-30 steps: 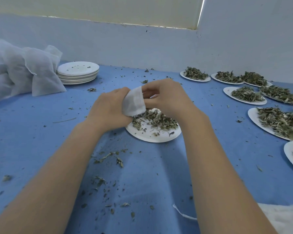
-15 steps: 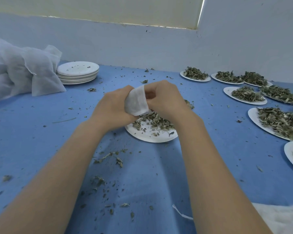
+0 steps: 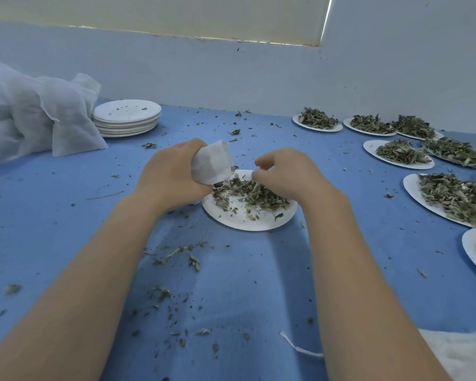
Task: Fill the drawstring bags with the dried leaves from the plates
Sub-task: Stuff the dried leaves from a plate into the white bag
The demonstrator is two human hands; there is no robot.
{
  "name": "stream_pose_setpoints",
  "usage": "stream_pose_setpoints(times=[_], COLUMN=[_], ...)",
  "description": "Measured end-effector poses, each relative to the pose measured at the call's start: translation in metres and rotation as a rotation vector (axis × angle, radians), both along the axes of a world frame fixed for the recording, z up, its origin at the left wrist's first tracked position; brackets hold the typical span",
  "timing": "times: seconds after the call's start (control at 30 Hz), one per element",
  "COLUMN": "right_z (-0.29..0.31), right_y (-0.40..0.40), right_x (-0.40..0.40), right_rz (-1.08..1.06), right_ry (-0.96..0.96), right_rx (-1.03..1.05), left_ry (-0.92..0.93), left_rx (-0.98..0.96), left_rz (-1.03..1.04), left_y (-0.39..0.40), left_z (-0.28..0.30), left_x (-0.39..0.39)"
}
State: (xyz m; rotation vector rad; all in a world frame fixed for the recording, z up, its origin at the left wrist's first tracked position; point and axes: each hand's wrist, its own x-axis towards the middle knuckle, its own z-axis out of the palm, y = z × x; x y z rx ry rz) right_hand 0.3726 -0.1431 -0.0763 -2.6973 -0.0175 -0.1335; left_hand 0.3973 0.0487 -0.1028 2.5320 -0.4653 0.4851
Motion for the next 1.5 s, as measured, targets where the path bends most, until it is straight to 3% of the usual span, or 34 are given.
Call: stream_pose_setpoints(times=[0.07,0.13,0.3,0.43,0.7,1.0,1.33,1.5], right_z=[-0.006,-0.009,-0.004,-0.006,-0.011,0.006,0.009,0.006], right_y=[0.004,0.006,0.007,0.009,0.009,0.002,0.001,0.002], right_x=[0.0,0.0,-0.002,-0.002,0.004,-0.002,-0.005,-0.003], right_rz=[0.0,0.021,0.077,-0.006,0.061,-0.01,0.081,0.148], right_ry=[0.141,0.192,0.152,0.201,0.059,-0.273,-0.159,-0.095], right_rx=[-0.13,-0.134,-0.049,-0.159,0.057,0.689,1.293,1.451], left_ry=[-0.002,-0.004,0.012,0.021,0.017,0.031,0.111,0.124], left_rx=[-0.004,0.001,0.0,0.006,0.033,0.068,-0.074,-0.202], left_rz=[0.0,-0.001,0.005,-0.006,0.01,0.038,-0.015,-0.024], left_y=[0.0,-0.001,0.0,-0.001,0.001,0.003,-0.005,-0.007], left_z=[0.0,0.0,-0.001,-0.002,-0.002,-0.003,-0.005,-0.005], left_x=[0.0,0.0,0.001,0.0,0.0,0.001,-0.001,-0.002])
